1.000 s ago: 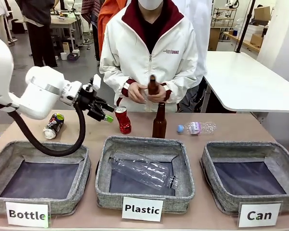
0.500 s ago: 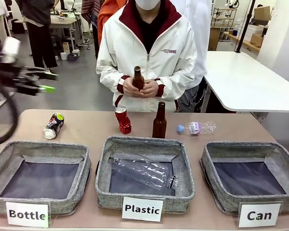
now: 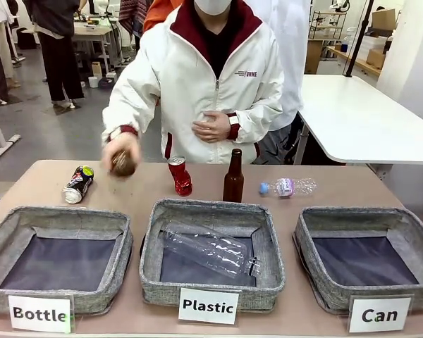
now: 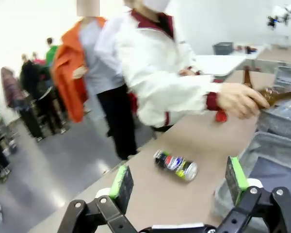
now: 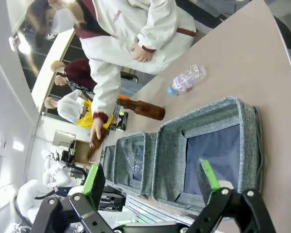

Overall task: Sort the can waste into the basket.
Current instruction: Pick up the can waste from the table and place it in the right Fabric basket.

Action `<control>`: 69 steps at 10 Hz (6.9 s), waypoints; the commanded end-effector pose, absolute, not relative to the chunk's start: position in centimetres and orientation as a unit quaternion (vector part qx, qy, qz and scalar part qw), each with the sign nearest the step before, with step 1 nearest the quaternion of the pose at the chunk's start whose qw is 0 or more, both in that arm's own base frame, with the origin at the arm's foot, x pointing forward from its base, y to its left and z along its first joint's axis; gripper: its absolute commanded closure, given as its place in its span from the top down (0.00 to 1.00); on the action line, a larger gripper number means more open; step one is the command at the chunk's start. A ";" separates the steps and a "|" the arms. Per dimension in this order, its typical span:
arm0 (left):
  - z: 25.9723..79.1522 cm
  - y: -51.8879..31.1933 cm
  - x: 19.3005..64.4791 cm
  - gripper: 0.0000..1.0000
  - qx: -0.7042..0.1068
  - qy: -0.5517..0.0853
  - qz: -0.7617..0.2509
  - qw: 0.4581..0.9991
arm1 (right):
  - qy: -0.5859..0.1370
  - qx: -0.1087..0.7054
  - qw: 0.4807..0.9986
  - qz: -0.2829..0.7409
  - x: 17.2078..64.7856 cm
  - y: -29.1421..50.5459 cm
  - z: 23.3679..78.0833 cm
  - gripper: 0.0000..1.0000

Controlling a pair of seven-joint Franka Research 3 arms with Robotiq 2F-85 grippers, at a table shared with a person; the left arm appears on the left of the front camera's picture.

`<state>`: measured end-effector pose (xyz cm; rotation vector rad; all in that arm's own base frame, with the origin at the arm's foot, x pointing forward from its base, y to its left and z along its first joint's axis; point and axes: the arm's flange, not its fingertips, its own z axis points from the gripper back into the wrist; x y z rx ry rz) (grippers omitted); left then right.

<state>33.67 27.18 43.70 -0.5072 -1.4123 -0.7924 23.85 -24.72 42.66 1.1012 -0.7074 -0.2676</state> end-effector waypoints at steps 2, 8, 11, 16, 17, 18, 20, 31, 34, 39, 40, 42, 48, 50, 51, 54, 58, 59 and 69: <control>39.1 30.1 28.8 1.00 -0.202 -0.674 -0.285 0.651 | -0.343 0.513 0.778 -0.115 24.0 -24.8 42.7 1.00; 40.9 27.4 31.9 1.00 -0.162 -0.666 -0.335 0.646 | -0.343 0.513 0.778 -0.115 24.0 -24.8 42.7 1.00; 44.7 21.3 38.2 1.00 -0.135 -0.602 -0.431 0.658 | -0.343 0.513 0.778 -0.115 24.0 -24.8 42.7 1.00; 45.7 15.1 45.2 1.00 -0.126 -0.572 -0.461 0.666 | -0.343 0.513 0.778 -0.115 24.0 -24.8 42.7 1.00; 45.4 11.0 47.2 1.00 -0.121 -0.575 -0.464 0.663 | -0.343 0.513 0.778 -0.115 24.0 -24.8 42.7 1.00; 44.9 5.8 50.2 1.00 -0.157 -0.546 -0.525 0.634 | -0.343 0.513 0.778 -0.115 24.0 -24.8 42.7 1.00; 43.9 -1.4 54.7 1.00 -0.202 -0.479 -0.595 0.613 | -0.343 0.513 0.778 -0.115 24.0 -24.8 42.7 1.00; 29.8 -17.0 67.0 1.00 -0.343 -0.328 -0.651 0.593 | -0.343 0.513 0.778 -0.115 24.0 -24.8 42.7 1.00; 28.4 -19.0 67.4 1.00 -0.371 -0.333 -0.651 0.572 | -0.343 0.513 0.778 -0.115 24.0 -24.8 42.7 1.00; 27.8 -20.8 68.3 1.00 -0.422 -0.385 -0.622 0.536 | -0.343 0.513 0.778 -0.115 24.0 -24.8 42.7 1.00; 27.7 -21.0 68.4 1.00 -0.426 -0.387 -0.622 0.531 | -0.343 0.513 0.778 -0.115 24.0 -24.8 42.7 1.00; 27.5 -21.0 68.3 0.42 -0.440 -0.381 -0.622 0.524 | -0.343 0.513 0.778 -0.115 24.0 -24.8 42.7 1.00; 30.1 -18.7 66.6 0.00 -0.437 -0.416 -0.621 0.500 | -0.343 0.513 0.778 -0.115 24.0 -24.8 42.7 1.00; 33.5 -14.4 63.7 0.00 -0.421 -0.434 -0.624 0.495 | -0.343 0.513 0.778 -0.115 24.0 -24.8 42.7 1.00; 35.2 -11.6 62.0 0.00 -0.423 -0.441 -0.625 0.487 | -0.343 0.513 0.778 -0.115 24.0 -24.8 42.7 1.00; 39.2 -1.1 54.7 0.00 -0.418 -0.441 -0.628 0.486 | -0.343 0.513 0.778 -0.115 24.0 -24.8 42.7 1.00; 39.8 3.0 42.8 0.00 -0.401 -0.487 -0.611 0.479 | -0.343 0.513 0.778 -0.115 24.0 -24.8 42.7 1.00; 40.7 4.4 47.2 0.00 -0.434 -0.460 -0.621 0.463 | -0.343 0.513 0.778 -0.115 24.0 -24.8 42.7 1.00; 44.6 0.6 38.4 0.27 -0.416 -0.370 -0.658 0.506 | -0.343 0.513 0.778 -0.115 24.0 -24.8 42.7 1.00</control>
